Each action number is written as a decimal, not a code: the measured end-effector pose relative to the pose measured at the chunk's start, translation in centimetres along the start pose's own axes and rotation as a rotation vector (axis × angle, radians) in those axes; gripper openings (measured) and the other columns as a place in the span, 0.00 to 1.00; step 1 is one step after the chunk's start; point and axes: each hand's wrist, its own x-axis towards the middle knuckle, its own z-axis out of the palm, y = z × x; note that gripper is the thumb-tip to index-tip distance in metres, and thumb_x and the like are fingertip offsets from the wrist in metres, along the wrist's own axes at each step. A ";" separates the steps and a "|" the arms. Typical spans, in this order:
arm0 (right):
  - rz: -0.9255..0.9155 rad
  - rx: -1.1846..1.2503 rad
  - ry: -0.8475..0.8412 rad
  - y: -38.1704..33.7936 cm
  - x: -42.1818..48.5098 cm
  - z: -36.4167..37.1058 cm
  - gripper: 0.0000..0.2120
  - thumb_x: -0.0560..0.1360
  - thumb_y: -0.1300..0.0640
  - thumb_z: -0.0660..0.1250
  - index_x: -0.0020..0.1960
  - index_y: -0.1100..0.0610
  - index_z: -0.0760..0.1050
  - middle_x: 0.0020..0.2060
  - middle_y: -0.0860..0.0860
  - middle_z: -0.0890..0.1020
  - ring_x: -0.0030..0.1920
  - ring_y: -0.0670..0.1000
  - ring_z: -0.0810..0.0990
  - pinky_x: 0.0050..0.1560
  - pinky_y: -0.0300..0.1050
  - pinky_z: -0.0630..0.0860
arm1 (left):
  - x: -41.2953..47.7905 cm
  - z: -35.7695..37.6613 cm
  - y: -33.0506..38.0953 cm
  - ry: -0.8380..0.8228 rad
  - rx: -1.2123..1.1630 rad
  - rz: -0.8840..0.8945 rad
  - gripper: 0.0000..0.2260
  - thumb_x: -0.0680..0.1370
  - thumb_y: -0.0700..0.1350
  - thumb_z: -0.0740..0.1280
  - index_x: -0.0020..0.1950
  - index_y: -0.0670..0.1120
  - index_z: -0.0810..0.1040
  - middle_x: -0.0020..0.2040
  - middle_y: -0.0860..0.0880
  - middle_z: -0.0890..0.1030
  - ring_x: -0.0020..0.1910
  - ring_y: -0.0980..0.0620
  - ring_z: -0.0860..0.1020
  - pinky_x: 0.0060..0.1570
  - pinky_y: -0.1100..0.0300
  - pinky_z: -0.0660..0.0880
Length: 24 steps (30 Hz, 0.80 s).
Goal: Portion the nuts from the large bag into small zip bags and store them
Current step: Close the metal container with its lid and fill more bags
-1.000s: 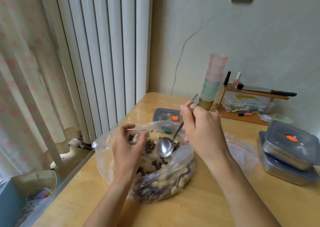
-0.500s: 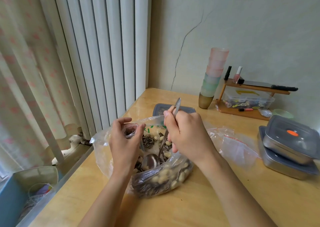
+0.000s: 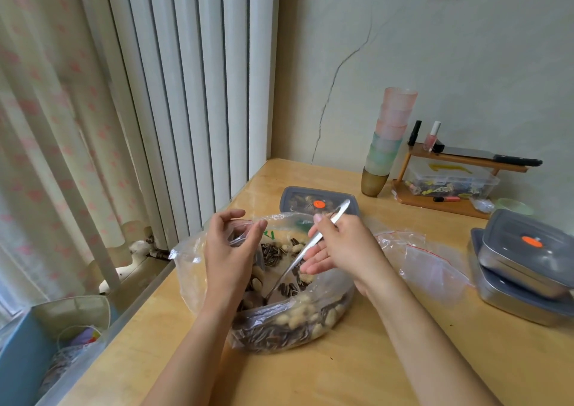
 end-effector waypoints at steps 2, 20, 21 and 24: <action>0.073 0.080 -0.020 0.5 0.4 -0.5 0.19 0.87 0.51 0.58 0.54 0.68 0.77 0.32 0.60 0.85 0.34 0.62 0.87 0.36 0.46 0.84 | 0.0 0.0 0.1 -0.007 -0.008 0.007 0.15 0.74 0.52 0.78 0.57 0.53 0.77 0.45 0.50 0.84 0.49 0.52 0.84 0.55 0.47 0.81; 0.089 0.124 -0.098 -0.2 0.6 -2.9 0.17 0.87 0.53 0.60 0.55 0.68 0.77 0.39 0.66 0.86 0.41 0.63 0.88 0.39 0.43 0.85 | -0.7 1.1 0.9 0.003 -0.110 0.101 0.16 0.76 0.47 0.77 0.59 0.47 0.76 0.45 0.48 0.83 0.48 0.50 0.82 0.54 0.55 0.79; 0.086 0.118 -0.080 -0.3 0.5 -3.4 0.17 0.87 0.53 0.60 0.55 0.68 0.77 0.38 0.66 0.86 0.40 0.63 0.88 0.38 0.43 0.85 | -0.7 1.1 1.0 0.005 -0.114 0.101 0.16 0.76 0.47 0.77 0.59 0.47 0.76 0.45 0.47 0.83 0.48 0.50 0.82 0.54 0.55 0.79; 0.084 0.085 -0.019 -0.7 0.4 -4.7 0.18 0.87 0.52 0.60 0.55 0.67 0.77 0.36 0.65 0.85 0.39 0.63 0.88 0.34 0.42 0.84 | -0.7 1.0 1.0 0.009 -0.124 0.082 0.16 0.76 0.47 0.77 0.59 0.48 0.76 0.46 0.47 0.83 0.49 0.49 0.83 0.55 0.49 0.80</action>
